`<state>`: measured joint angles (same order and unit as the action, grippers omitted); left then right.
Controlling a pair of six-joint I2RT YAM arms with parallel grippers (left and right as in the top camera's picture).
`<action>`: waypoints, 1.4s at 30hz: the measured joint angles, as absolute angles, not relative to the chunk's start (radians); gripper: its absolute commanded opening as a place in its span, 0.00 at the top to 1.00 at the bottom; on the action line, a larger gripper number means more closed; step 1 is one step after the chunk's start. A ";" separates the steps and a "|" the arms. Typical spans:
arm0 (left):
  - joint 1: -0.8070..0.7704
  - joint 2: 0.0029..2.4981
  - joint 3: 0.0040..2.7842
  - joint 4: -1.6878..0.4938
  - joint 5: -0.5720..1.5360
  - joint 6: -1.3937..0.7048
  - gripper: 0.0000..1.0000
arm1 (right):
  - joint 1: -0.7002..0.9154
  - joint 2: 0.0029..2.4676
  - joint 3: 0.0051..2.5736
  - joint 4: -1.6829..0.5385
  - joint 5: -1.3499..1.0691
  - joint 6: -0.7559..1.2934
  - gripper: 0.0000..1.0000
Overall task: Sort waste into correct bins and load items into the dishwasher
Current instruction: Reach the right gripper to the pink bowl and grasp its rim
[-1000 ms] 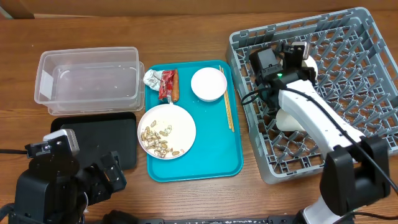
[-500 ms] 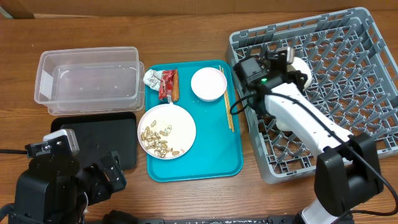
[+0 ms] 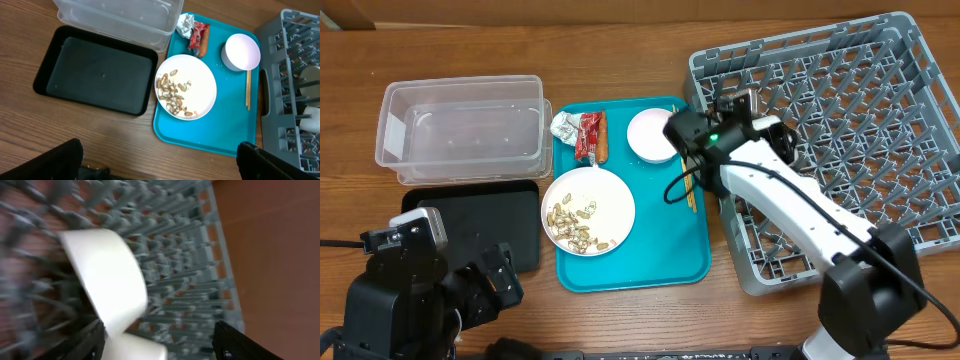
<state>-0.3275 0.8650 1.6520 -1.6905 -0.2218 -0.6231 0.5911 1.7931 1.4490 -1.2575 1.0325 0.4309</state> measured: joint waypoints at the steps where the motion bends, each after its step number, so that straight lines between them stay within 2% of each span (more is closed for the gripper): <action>1: -0.327 0.865 1.652 -1.691 -0.222 -0.623 0.00 | 0.593 1.779 1.479 -1.258 0.976 0.438 0.25; 3: -0.327 0.865 1.652 -1.691 -0.222 -0.623 0.00 | 0.595 1.741 1.528 -1.244 0.860 0.445 0.27; 6: -0.327 0.865 1.652 -1.691 -0.222 -0.623 0.00 | 0.595 1.666 1.580 -1.167 0.648 0.447 0.40; 11: -0.327 0.865 1.652 -1.691 -0.222 -0.623 0.00 | 0.596 1.605 1.607 -1.031 0.277 0.457 0.43; 16: -0.327 0.865 1.652 -1.691 -0.222 -0.623 0.00 | 0.596 1.685 1.606 -0.986 0.100 0.623 0.43; 27: -0.327 0.865 1.652 -1.691 -0.222 -0.623 0.00 | 0.596 1.987 1.595 -0.852 0.038 0.968 0.45; 36: -0.327 0.865 1.652 -1.691 -0.222 -0.623 0.00 | 0.578 2.091 1.594 -0.852 0.036 1.116 0.45; 40: -0.327 0.865 1.652 -1.691 -0.222 -0.623 0.00 | 0.564 2.111 1.593 -0.846 0.031 1.134 0.54; 42: -0.327 0.865 1.652 -1.691 -0.222 -0.623 0.00 | 0.564 2.111 1.593 -0.850 0.031 1.136 0.64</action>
<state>-0.3275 0.8650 1.6520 -1.6905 -0.2218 -0.6231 0.5644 2.1105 1.5932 -0.8505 0.0307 1.1362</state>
